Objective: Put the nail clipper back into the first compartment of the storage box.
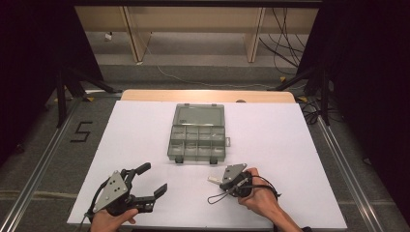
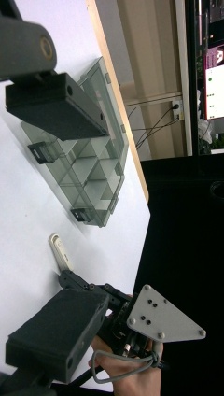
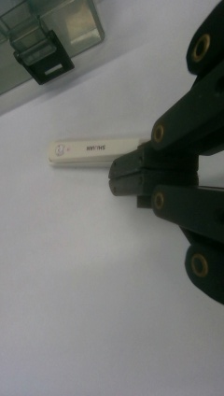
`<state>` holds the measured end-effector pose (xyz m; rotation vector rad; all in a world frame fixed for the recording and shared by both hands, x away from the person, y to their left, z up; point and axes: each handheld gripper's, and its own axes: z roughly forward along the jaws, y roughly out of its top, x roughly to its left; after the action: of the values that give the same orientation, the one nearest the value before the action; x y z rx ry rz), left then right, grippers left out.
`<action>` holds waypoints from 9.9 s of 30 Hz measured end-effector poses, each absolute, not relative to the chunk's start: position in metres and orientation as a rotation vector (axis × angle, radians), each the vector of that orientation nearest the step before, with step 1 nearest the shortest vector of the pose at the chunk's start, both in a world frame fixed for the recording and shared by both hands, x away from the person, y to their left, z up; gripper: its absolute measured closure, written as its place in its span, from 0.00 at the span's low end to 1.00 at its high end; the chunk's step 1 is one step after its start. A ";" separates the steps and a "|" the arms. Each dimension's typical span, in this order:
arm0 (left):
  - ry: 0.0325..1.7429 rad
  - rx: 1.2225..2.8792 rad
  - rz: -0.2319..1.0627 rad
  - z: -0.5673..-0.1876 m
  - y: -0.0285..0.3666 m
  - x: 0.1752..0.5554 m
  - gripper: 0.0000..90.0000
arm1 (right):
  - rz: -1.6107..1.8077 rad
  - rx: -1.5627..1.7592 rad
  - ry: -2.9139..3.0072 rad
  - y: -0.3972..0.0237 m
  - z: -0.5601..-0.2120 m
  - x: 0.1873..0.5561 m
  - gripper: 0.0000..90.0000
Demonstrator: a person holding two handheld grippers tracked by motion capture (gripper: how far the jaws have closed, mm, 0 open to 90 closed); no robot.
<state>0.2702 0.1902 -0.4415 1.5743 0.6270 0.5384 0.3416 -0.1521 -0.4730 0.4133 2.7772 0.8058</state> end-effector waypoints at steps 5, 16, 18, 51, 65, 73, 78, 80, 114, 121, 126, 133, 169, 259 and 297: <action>0.634 1.580 0.537 -0.443 0.190 0.271 0.18 | 0.855 0.393 2.793 -0.149 -0.458 0.340 0.66; 0.634 1.576 0.532 -0.444 0.189 0.272 0.18 | 0.678 0.423 2.796 -0.145 -0.448 0.354 0.27; 0.635 1.587 0.538 -0.444 0.190 0.272 0.18 | 0.658 0.424 2.829 -0.145 -0.448 0.357 0.28; 0.631 1.585 0.538 -0.443 0.190 0.272 0.18 | 0.445 0.408 3.014 -0.123 -0.459 0.382 0.80; 0.634 1.583 0.536 -0.443 0.190 0.272 0.18 | 0.368 0.287 2.983 -0.115 -0.457 0.381 0.86; 0.633 1.582 0.539 -0.443 0.191 0.271 0.18 | 0.565 0.321 2.869 -0.117 -0.438 0.380 0.86; 0.633 1.582 0.540 -0.442 0.191 0.271 0.18 | 0.713 0.343 2.775 -0.119 -0.430 0.381 0.86; 0.632 1.579 0.540 -0.443 0.191 0.272 0.18 | 0.775 0.356 2.739 -0.119 -0.427 0.382 0.86; 0.644 1.574 0.536 -0.444 0.192 0.272 0.18 | 1.133 0.642 2.514 -0.075 -0.418 0.452 0.86; 0.632 1.578 0.539 -0.443 0.191 0.272 0.18 | 1.147 0.698 2.505 -0.060 -0.421 0.462 0.86; 0.632 1.581 0.539 -0.443 0.191 0.272 0.18 | 1.158 0.713 2.487 -0.049 -0.425 0.469 0.86; 0.633 1.565 0.534 -0.442 0.192 0.271 0.18 | 1.152 0.739 2.504 -0.034 -0.426 0.478 0.86; 0.638 1.571 0.531 -0.443 0.192 0.271 0.18 | 1.062 0.903 2.545 -0.004 -0.448 0.500 0.86; 0.668 1.570 0.514 -0.444 0.191 0.270 0.18 | 1.296 0.659 2.355 -0.098 -0.369 0.400 0.22; 0.666 1.579 0.518 -0.444 0.191 0.269 0.18 | 1.490 0.705 2.180 -0.161 -0.382 0.354 0.18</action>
<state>0.2694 0.1913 -0.4438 1.5791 0.6662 0.5183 0.3541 -0.1605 -0.3825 0.7049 2.1803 1.4898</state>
